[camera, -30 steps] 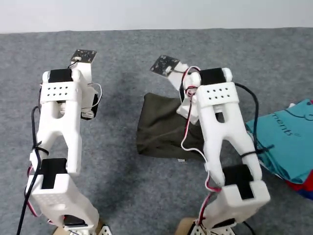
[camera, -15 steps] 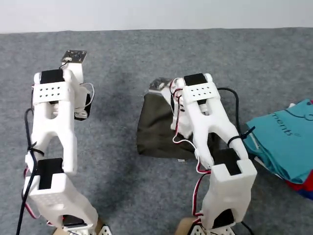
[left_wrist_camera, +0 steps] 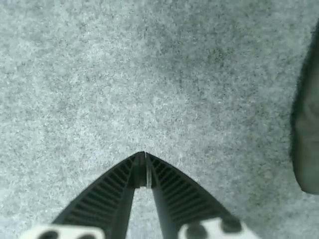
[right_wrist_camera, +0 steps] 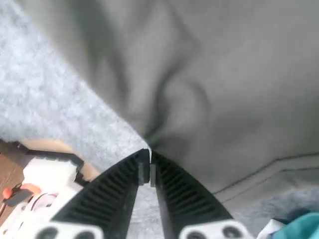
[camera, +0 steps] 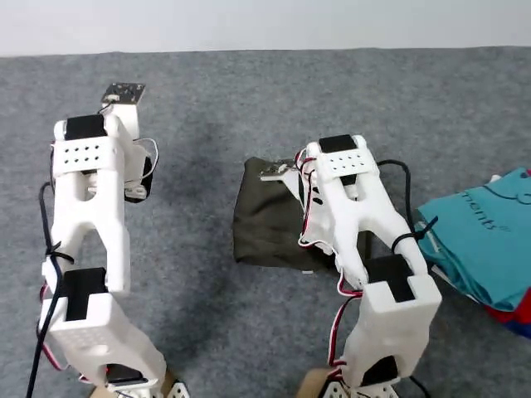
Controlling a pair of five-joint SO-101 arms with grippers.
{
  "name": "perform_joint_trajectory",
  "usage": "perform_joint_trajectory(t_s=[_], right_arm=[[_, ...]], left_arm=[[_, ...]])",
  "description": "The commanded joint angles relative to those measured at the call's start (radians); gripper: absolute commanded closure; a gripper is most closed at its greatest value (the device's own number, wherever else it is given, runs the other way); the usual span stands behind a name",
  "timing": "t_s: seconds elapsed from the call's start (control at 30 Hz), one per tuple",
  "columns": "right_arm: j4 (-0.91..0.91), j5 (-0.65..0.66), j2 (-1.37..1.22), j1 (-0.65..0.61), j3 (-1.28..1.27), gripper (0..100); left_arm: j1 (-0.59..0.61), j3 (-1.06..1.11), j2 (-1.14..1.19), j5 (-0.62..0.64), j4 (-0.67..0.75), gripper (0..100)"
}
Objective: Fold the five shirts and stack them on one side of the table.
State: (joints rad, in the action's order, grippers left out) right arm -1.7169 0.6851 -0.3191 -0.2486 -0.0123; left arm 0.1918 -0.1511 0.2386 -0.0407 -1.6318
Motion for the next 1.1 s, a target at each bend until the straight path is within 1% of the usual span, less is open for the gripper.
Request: perform_joint_trajectory(t_s=[0.0, 0.07, 0.13, 0.27, 0.37, 0.57, 0.7, 0.8, 0.93, 1.07], right_arm=[[0.016, 0.008, 0.128, -0.016, 0.060, 98.9], [0.016, -0.014, 0.166, -0.058, 0.114, 98.9], [0.016, -0.092, 0.180, -0.102, 0.155, 98.9], [0.033, -0.204, 0.145, -0.180, 0.192, 98.9], [0.071, -0.241, 0.079, -0.240, 0.190, 98.9], [0.171, -0.255, -0.099, -0.343, 0.190, 98.9], [0.168, -0.255, -0.197, -0.394, 0.190, 98.9], [0.148, -0.252, -0.216, -0.430, 0.192, 98.9], [0.133, -0.249, -0.162, -0.421, 0.229, 98.9], [0.104, -0.247, -0.084, -0.377, 0.316, 98.9]], left_arm=[[0.029, -0.079, -0.066, 0.009, -0.044, 100], [0.063, -0.117, -0.066, 0.009, -0.057, 100], [0.103, -0.156, -0.066, 0.009, -0.063, 100], [0.163, -0.220, -0.066, 0.008, -0.078, 100], [0.176, -0.229, -0.066, 0.006, -0.083, 100], [0.203, -0.226, -0.066, 0.006, -0.084, 100], [0.230, -0.226, -0.064, 0.005, -0.084, 100], [0.241, -0.225, -0.064, 0.000, -0.084, 100], [0.247, -0.225, -0.064, -0.014, -0.084, 100], [0.247, -0.225, -0.064, -0.018, -0.084, 100]])
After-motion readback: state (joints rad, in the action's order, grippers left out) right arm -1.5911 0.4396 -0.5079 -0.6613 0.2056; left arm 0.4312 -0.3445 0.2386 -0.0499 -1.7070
